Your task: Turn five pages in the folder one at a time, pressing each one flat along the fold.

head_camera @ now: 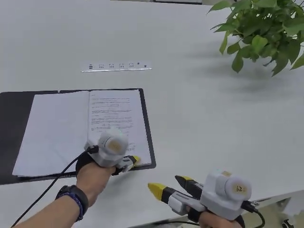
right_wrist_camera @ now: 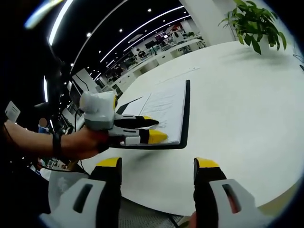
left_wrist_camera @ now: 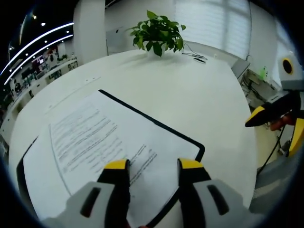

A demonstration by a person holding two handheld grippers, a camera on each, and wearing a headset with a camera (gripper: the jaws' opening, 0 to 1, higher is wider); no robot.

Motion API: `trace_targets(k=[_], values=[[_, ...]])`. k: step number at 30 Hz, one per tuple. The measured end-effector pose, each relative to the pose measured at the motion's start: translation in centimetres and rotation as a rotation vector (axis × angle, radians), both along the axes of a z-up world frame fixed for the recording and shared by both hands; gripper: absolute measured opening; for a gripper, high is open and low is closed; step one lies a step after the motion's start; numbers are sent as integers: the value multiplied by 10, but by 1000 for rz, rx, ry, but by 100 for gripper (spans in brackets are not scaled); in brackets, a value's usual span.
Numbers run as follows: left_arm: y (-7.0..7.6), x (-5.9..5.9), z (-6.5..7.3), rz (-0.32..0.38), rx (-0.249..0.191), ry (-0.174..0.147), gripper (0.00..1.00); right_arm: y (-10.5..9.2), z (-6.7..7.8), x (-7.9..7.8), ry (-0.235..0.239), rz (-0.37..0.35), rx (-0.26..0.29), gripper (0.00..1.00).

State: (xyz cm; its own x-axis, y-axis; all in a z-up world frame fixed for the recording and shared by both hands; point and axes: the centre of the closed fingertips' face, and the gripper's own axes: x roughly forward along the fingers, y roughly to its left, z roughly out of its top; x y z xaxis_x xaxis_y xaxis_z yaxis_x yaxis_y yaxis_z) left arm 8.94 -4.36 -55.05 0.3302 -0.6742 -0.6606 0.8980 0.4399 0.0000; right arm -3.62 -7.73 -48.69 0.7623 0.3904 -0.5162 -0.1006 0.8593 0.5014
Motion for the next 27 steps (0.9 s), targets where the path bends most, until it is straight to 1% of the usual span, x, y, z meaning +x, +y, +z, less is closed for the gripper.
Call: trace_targets(k=[2, 4, 6, 7, 10, 11, 13, 14, 15, 16, 17, 18, 20, 21, 23, 25, 26, 27], values=[[0, -2, 0, 8, -15, 7, 37, 0, 0, 1, -2, -4, 6, 59], [-1, -1, 0, 6, -14, -1, 35, 2, -1, 2, 0, -2, 9, 59], [-3, -2, 1, -4, -10, -8, 31, 3, -1, 3, 0, 4, 10, 58], [-3, -2, 1, -5, -12, -5, 26, 4, -1, 3, 0, 6, 11, 58], [-1, 4, 1, 27, -19, -1, 19, 4, -1, 5, -2, 7, 14, 58], [1, 7, 1, 34, -16, -7, 16, 4, -1, 6, -2, 5, 15, 58], [1, 9, 1, 31, -9, -10, 12, 4, -1, 6, -2, 5, 17, 58], [1, 9, 0, 22, 4, -22, 11, 5, -2, 7, -2, 6, 19, 58], [0, 7, 1, -18, 24, -53, 9, 5, -2, 7, -2, 6, 19, 58], [-1, 6, 1, -38, 33, -80, 8, 5, -3, 8, 0, 6, 20, 57], [-2, 5, 0, -38, 27, -75, 5, 5, -3, 8, 1, 7, 21, 57], [-1, 6, 0, -20, 23, -66, 5, 5, -4, 8, 2, 8, 21, 57], [0, 9, 0, -5, 23, -62, 3, 5, -4, 9, 2, 9, 21, 57], [1, 11, 0, 5, 19, -53, 1, 5, -3, 10, 0, 9, 22, 57], [2, 13, 0, 3, 19, -50, 0, 5, -3, 12, -1, 13, 22, 57], [2, 13, 0, 8, 8, -21, 0, 3, -4, 14, 1, 18, 19, 57], [2, 13, 0, 12, 2, -12, 0, 3, -4, 15, 1, 19, 18, 57], [2, 13, 1, 26, -8, 6, 0, 1, -4, 17, -1, 19, 17, 56]])
